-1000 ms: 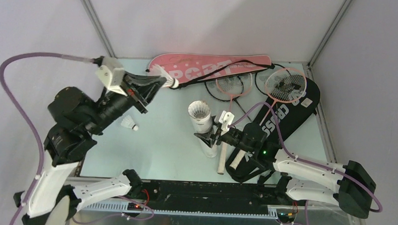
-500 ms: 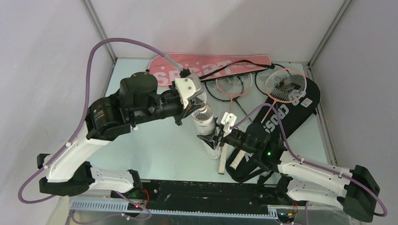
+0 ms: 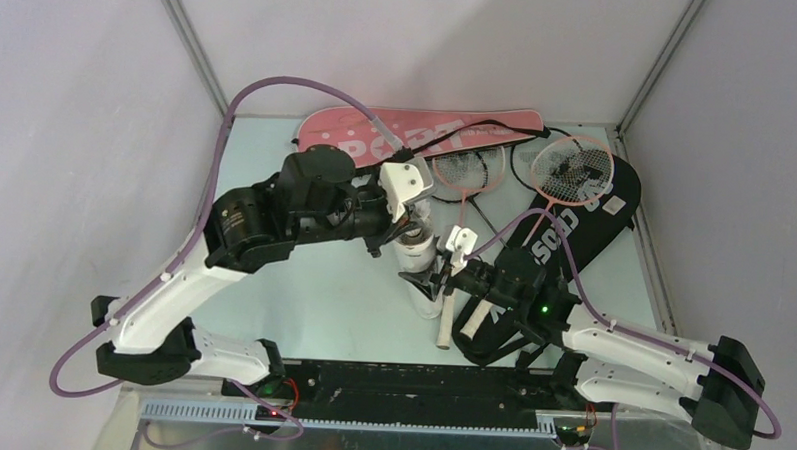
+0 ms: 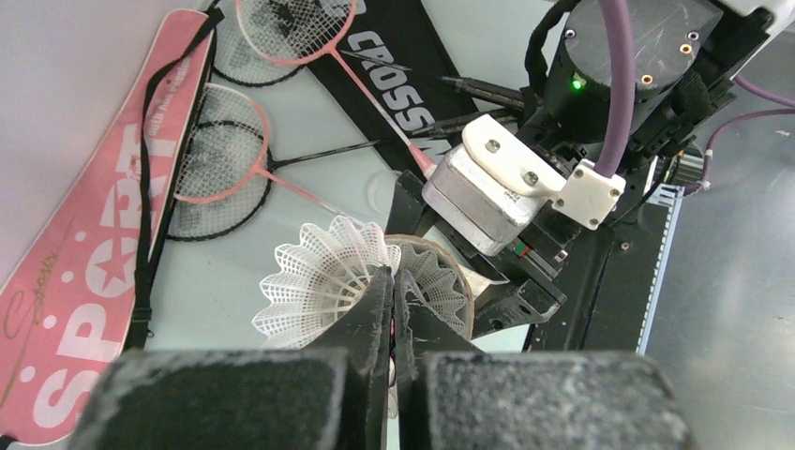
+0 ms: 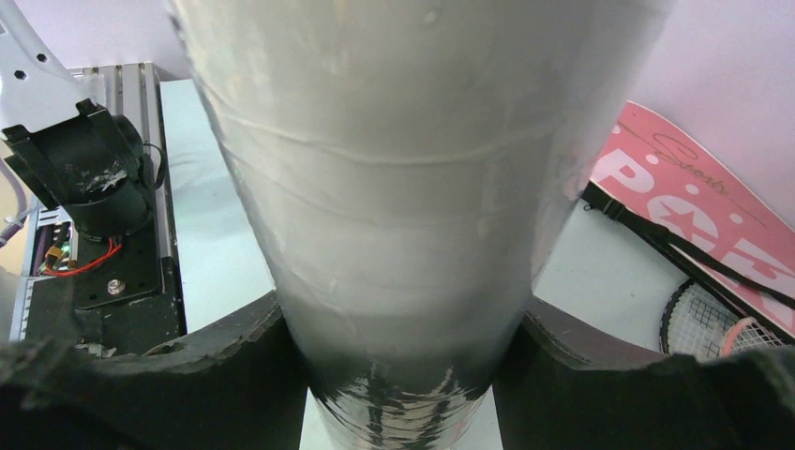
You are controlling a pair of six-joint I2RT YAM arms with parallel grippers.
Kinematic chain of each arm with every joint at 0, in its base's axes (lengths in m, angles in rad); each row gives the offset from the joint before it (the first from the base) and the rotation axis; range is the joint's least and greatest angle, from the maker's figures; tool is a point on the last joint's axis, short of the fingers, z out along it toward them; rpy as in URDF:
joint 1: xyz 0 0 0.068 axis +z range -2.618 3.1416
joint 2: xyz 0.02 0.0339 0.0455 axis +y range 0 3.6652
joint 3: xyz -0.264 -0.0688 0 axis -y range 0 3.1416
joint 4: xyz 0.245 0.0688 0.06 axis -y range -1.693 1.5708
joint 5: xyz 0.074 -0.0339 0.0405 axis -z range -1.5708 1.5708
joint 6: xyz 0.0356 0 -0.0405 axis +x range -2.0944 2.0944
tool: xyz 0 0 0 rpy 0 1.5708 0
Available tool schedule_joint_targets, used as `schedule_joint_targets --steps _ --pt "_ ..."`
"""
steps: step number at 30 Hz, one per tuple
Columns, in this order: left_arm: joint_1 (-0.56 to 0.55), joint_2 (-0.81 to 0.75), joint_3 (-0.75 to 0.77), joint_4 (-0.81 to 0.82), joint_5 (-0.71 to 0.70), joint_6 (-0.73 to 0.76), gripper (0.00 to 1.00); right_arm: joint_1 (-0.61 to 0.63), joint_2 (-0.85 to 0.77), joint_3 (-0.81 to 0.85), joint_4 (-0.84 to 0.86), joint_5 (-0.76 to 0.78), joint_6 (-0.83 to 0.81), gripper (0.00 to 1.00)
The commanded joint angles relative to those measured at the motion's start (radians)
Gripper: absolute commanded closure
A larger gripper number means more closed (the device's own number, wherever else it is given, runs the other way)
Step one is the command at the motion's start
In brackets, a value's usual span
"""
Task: Pack up the badminton gear
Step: Place the shuttlecock at the shuttle tube.
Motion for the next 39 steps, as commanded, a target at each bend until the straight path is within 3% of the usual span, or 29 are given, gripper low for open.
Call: schedule_joint_targets --steps 1,11,14,20,22,24,26,39 --pt "-0.006 -0.013 -0.035 0.051 -0.004 -0.029 1.00 0.002 -0.024 0.025 -0.022 -0.001 -0.014 0.39" --pt "-0.006 0.113 0.046 -0.018 -0.006 -0.015 1.00 0.001 -0.040 0.025 -0.029 0.010 -0.012 0.40" --pt "-0.006 0.095 0.006 0.016 -0.018 -0.012 1.00 0.001 -0.045 0.025 -0.031 0.014 -0.018 0.40" --pt "-0.006 0.081 -0.110 0.088 -0.086 -0.152 1.00 -0.005 -0.063 0.025 -0.038 0.028 -0.026 0.40" --pt "-0.006 0.099 -0.112 0.071 -0.118 -0.201 0.91 -0.005 -0.066 0.025 -0.045 0.028 -0.024 0.40" --pt "-0.006 0.124 -0.046 0.038 -0.137 -0.225 0.75 -0.006 -0.066 0.025 -0.044 0.038 -0.017 0.41" --pt "-0.006 0.140 0.010 0.013 -0.141 -0.229 0.68 -0.007 -0.065 0.025 -0.039 0.051 -0.011 0.41" --pt "-0.006 0.042 0.099 0.042 -0.143 -0.206 0.41 -0.008 -0.070 0.025 -0.039 0.095 0.009 0.41"
